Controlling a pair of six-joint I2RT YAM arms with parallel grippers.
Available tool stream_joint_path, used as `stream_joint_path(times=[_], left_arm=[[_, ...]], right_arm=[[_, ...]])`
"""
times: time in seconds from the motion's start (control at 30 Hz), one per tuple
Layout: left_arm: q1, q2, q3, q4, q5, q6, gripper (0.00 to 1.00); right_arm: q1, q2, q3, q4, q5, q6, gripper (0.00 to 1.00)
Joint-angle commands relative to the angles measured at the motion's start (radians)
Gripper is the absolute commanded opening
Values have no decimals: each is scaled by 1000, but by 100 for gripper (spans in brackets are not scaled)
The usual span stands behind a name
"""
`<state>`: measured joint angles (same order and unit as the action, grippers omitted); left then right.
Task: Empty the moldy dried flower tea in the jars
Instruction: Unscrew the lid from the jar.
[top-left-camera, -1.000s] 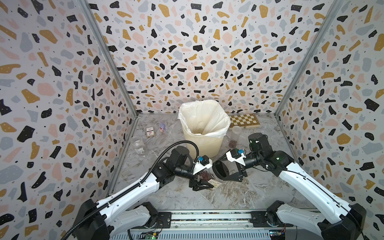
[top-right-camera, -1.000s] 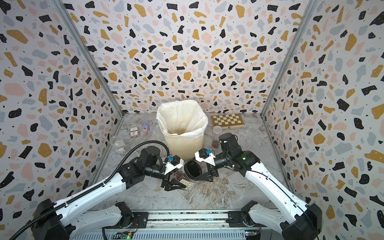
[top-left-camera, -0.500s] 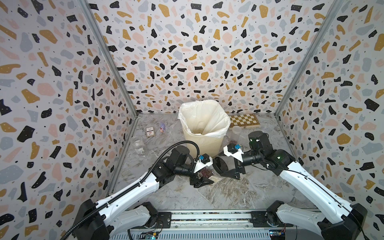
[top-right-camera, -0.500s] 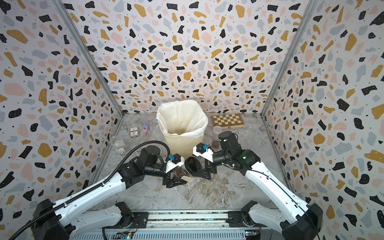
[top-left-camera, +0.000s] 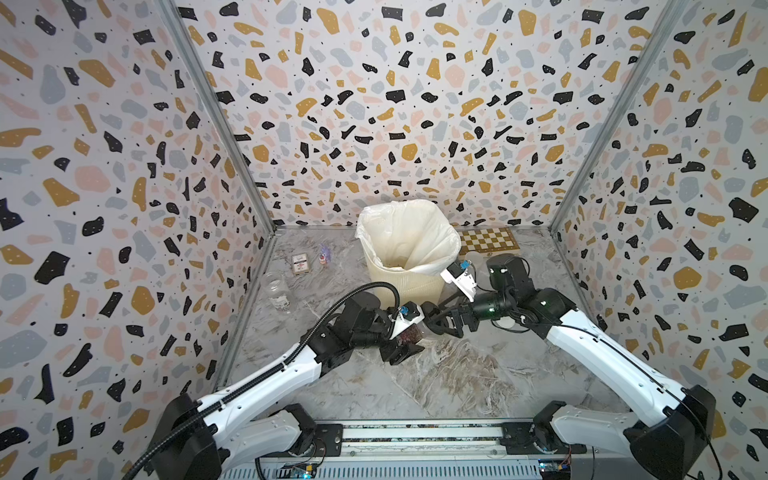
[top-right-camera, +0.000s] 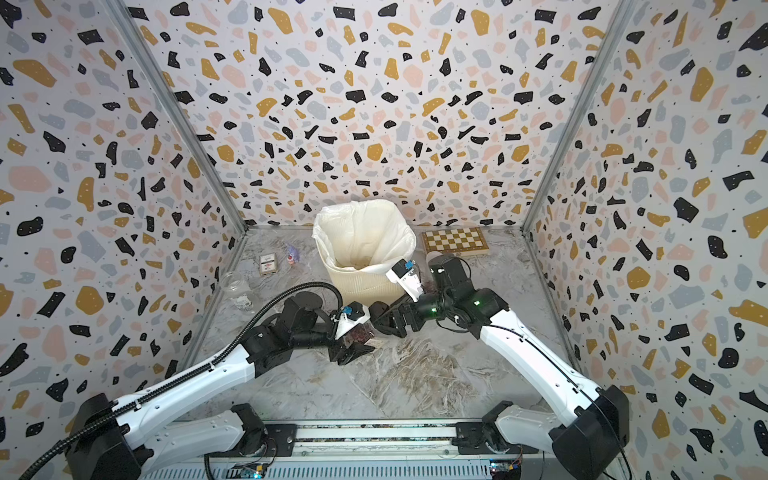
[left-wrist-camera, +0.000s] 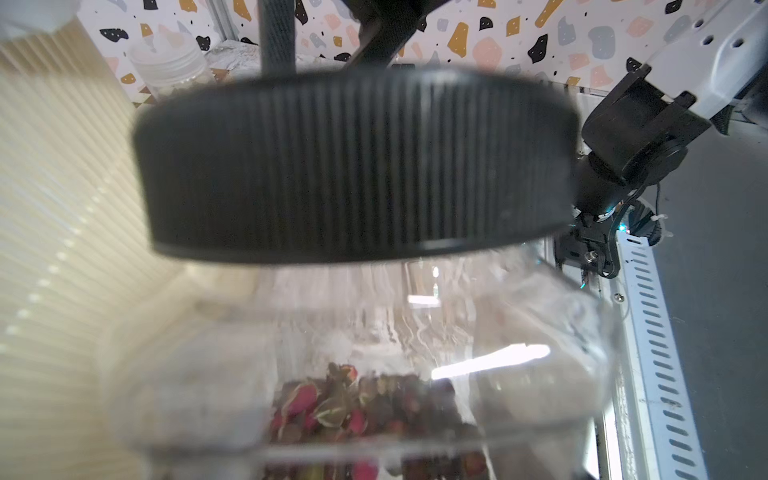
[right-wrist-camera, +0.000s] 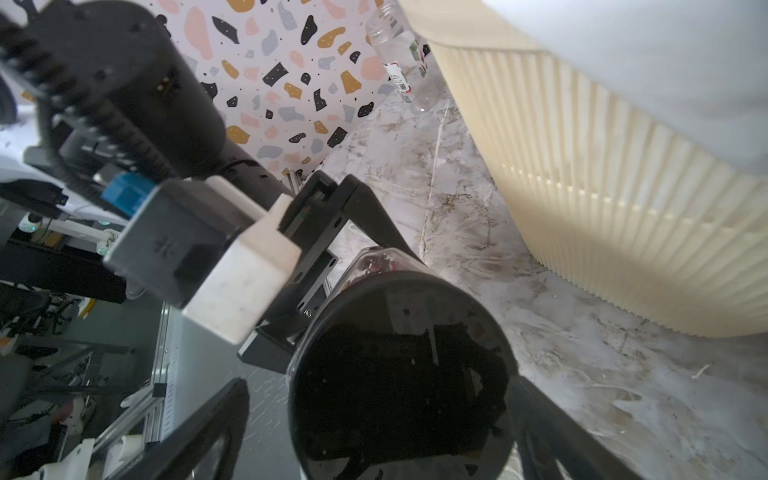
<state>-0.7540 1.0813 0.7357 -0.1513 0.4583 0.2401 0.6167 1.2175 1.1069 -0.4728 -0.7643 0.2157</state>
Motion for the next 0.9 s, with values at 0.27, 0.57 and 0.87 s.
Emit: stream_joint_path(times=[0.27,0.57,0.87], left_arm=[[-6,-48,-12,96,-19,5,71],[-5,-43,-6,96,13,8,70],[-4,-54,40,16,250,15,71]], right_arm=[[12,56,64,-13,54,90,93],[16,49,68,-21,41,32,84],[18,-62,-44,68,-98,-344,80]])
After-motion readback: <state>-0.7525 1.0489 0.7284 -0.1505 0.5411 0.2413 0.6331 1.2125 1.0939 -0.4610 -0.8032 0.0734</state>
